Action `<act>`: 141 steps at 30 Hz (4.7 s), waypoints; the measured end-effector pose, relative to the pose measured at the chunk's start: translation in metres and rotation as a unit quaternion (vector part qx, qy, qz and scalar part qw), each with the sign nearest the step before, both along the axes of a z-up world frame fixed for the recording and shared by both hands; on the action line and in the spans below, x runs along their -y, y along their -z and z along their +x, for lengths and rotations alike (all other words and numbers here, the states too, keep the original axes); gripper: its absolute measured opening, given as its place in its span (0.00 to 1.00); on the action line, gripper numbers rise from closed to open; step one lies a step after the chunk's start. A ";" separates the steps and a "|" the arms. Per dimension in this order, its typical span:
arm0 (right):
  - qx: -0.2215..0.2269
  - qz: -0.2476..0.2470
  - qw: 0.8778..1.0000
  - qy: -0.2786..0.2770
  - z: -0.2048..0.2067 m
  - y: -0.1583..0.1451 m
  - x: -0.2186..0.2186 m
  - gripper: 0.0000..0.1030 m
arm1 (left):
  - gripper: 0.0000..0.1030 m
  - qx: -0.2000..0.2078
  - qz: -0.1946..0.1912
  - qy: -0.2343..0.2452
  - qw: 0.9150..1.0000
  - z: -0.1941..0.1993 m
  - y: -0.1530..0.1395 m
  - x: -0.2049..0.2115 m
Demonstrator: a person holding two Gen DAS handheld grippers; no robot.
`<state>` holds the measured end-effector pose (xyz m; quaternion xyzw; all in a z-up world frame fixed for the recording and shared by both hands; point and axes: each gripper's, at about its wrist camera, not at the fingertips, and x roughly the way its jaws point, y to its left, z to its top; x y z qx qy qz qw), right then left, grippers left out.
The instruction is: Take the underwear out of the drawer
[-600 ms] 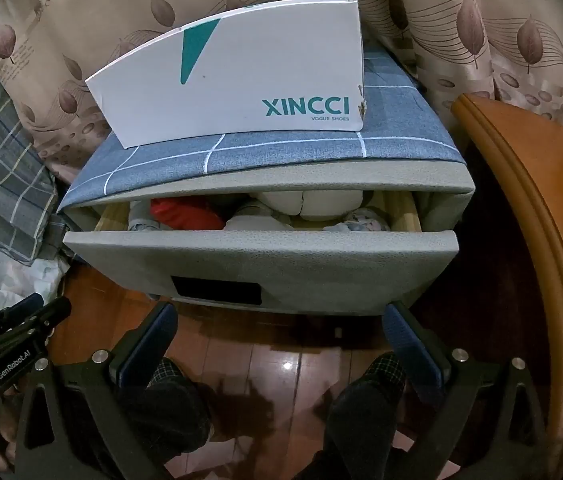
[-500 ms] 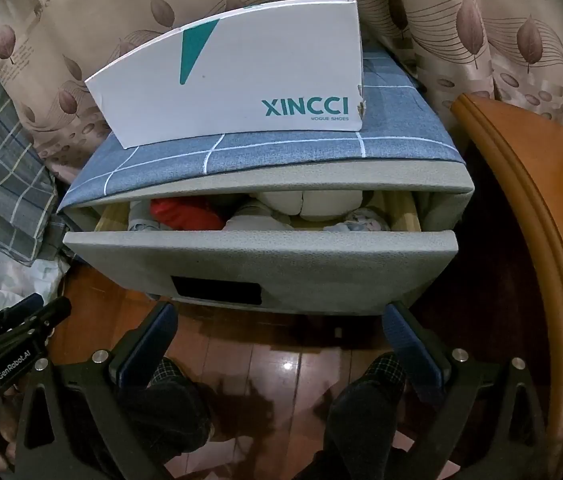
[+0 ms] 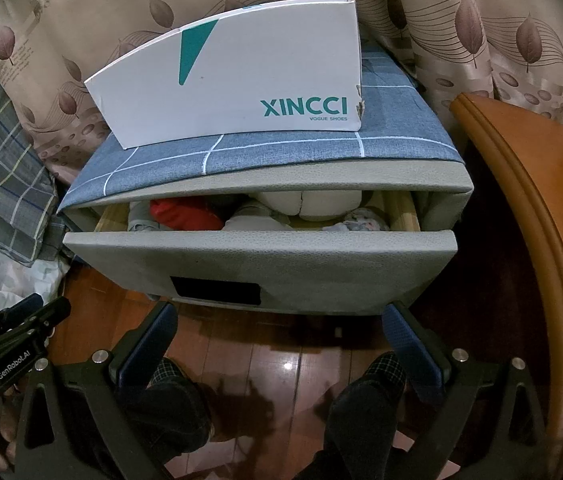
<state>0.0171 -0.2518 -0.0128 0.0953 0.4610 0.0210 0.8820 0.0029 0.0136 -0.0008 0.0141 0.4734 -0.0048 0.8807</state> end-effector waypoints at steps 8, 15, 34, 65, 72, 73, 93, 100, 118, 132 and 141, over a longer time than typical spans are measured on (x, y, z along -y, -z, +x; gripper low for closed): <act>0.000 -0.005 1.000 0.000 0.000 0.002 0.004 0.99 | 0.53 0.026 -0.018 0.000 1.000 0.001 -0.011 -0.009; 0.007 -0.009 1.000 0.001 0.002 -0.003 0.001 0.99 | 0.53 0.041 -0.028 0.007 0.999 0.023 -0.022 -0.018; -0.011 -0.056 0.998 -0.006 0.075 0.026 -0.003 0.99 | 0.53 0.035 0.010 0.067 0.997 0.101 0.015 0.010; -0.069 -0.029 0.997 -0.006 0.089 0.059 -0.007 0.99 | 0.57 -0.081 0.016 0.118 0.990 0.103 0.055 0.010; -0.083 -0.031 0.996 -0.002 0.067 0.082 -0.006 0.99 | 0.58 -0.105 0.038 0.147 0.983 0.072 0.057 0.010; -0.086 -0.031 0.996 -0.002 0.063 0.089 -0.006 0.99 | 0.58 -0.109 0.041 0.149 0.982 0.067 0.058 0.010; -0.236 -0.002 0.972 -0.012 0.089 0.154 -0.006 0.99 | 0.58 -0.160 0.073 0.174 0.969 0.036 0.062 0.006; -0.246 0.009 0.969 -0.016 0.081 0.166 0.002 0.99 | 0.58 -0.165 0.075 0.177 0.967 0.034 0.058 0.012; -0.213 0.056 0.973 -0.064 0.167 0.165 0.033 0.74 | 0.58 -0.124 0.007 0.113 0.986 0.049 0.006 -0.022; -0.234 -0.077 0.948 -0.200 0.148 0.167 0.017 0.75 | 0.58 -0.144 -0.001 0.092 0.985 0.056 0.021 -0.040; -0.209 -0.189 0.910 -0.303 0.119 0.186 0.003 0.74 | 0.58 -0.160 0.002 0.087 0.983 0.060 0.030 -0.040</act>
